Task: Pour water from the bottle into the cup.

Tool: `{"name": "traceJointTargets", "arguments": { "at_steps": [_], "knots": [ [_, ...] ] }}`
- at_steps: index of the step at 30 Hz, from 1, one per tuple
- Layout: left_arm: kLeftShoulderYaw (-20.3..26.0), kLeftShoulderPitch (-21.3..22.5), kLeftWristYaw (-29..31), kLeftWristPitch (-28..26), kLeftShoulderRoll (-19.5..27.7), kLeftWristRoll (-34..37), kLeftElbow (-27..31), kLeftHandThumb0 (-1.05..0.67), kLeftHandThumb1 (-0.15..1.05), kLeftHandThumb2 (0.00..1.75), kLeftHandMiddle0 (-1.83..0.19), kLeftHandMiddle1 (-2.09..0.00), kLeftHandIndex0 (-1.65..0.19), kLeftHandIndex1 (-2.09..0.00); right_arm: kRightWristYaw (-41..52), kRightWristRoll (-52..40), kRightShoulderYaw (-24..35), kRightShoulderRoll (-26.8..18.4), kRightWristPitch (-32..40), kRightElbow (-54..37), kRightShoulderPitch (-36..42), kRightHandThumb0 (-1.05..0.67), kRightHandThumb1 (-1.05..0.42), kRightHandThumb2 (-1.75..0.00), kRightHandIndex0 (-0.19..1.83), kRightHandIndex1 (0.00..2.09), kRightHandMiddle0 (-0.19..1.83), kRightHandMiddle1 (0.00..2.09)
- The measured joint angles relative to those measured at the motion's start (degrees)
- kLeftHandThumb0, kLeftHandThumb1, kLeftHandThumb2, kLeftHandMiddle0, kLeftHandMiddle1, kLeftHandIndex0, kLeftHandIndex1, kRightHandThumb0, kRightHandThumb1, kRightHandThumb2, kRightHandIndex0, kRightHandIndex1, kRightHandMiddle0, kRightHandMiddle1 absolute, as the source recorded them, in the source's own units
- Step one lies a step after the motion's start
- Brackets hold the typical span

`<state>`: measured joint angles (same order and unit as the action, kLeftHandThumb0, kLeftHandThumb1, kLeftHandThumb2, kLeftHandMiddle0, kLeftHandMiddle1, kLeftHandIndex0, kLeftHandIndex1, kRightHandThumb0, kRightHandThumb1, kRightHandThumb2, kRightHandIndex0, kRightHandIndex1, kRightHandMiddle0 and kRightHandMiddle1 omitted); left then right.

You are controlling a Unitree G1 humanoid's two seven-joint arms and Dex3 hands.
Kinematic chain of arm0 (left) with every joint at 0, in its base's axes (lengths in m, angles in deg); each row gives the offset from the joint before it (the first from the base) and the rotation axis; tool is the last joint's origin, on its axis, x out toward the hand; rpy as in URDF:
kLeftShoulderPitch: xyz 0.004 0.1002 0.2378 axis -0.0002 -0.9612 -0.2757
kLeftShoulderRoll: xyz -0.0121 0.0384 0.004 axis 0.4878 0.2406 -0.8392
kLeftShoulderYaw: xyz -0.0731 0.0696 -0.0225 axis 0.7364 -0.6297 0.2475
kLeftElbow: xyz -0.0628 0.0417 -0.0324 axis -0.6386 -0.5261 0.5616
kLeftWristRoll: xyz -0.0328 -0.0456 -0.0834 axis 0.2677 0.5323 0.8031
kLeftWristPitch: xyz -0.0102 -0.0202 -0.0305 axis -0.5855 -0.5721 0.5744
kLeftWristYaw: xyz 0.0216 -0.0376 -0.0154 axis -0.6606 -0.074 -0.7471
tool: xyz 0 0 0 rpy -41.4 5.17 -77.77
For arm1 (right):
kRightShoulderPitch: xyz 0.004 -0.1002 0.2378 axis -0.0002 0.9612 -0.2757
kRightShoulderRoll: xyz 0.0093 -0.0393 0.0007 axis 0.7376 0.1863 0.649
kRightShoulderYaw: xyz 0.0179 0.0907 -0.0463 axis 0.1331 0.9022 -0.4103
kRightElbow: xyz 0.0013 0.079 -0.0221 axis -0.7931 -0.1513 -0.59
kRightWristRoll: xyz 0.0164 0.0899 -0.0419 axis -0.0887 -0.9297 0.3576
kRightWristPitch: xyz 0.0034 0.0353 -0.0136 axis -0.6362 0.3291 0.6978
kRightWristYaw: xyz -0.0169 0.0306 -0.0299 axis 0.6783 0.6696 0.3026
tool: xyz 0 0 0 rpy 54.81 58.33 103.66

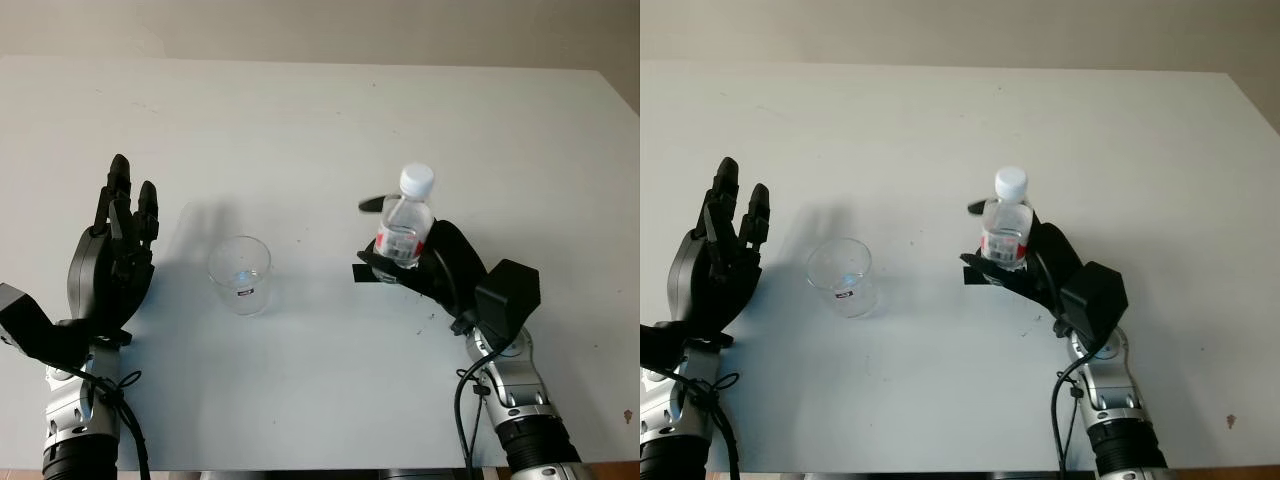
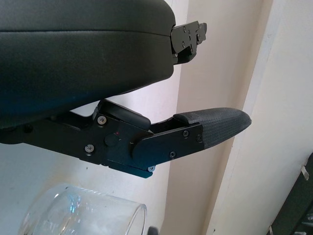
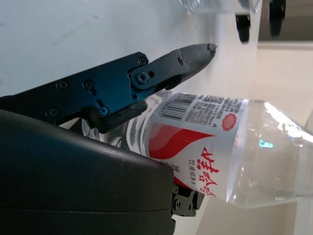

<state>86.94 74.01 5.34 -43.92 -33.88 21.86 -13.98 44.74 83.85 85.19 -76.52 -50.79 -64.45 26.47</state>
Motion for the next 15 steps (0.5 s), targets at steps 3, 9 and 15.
{"name": "traceJointTargets", "arguments": {
  "at_steps": [3, 9, 15],
  "knots": [
    [0.00, 0.00, -0.08, -0.05, 0.00, 0.02, 0.00, -0.74, 1.05, 0.67, 0.19, 0.00, 0.19, 0.00, 1.67, -0.12, 0.05, -0.96, -1.59, 0.00, 0.46, -0.88, -0.93, -0.06, -0.19, 0.00, -0.19, 0.00],
    [0.00, 0.00, -0.07, -0.07, 0.00, 0.08, -0.03, -0.74, 1.05, 0.67, 0.19, 0.00, 0.19, 0.00, 1.99, -0.04, 0.22, -1.66, -2.76, -0.57, 1.37, -0.92, -0.95, -0.06, -0.19, 0.00, -0.19, 0.00],
    [-0.02, 0.01, -0.03, -0.06, 0.03, 0.08, -0.09, -0.73, 1.05, 0.68, 0.19, 0.00, 0.19, 0.00, -0.17, 0.86, 0.56, -2.15, -2.44, -1.57, 1.67, -0.96, -0.95, -0.06, -0.19, 0.00, -0.19, 0.00]
  ]
}}
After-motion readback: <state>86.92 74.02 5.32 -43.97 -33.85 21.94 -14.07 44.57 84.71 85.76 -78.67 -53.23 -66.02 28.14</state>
